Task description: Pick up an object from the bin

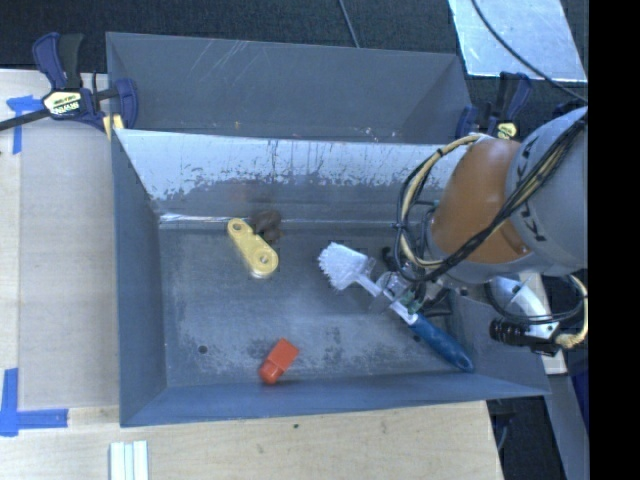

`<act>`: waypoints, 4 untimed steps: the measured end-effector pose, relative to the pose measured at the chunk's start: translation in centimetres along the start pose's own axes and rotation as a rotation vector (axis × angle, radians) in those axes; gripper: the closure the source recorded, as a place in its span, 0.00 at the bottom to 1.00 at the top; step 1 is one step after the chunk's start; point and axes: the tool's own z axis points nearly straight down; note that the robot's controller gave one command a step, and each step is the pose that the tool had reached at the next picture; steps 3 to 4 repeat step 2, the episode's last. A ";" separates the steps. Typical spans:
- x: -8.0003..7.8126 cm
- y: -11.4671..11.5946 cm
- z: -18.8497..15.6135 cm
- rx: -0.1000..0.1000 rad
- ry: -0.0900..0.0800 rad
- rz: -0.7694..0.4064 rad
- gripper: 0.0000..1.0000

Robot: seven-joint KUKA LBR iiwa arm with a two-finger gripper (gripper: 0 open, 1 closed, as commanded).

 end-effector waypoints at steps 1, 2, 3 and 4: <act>-0.1 0.0 -3.0 -0.003 -0.003 0.000 1.00; -0.2 0.1 -4.4 -0.005 -0.005 -0.002 1.00; -0.2 0.1 -4.4 -0.005 -0.005 -0.002 1.00; -0.2 0.1 -4.4 -0.005 -0.005 -0.002 1.00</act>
Offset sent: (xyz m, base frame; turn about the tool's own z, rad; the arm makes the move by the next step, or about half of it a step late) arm 0.0004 -0.0006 0.0431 0.0001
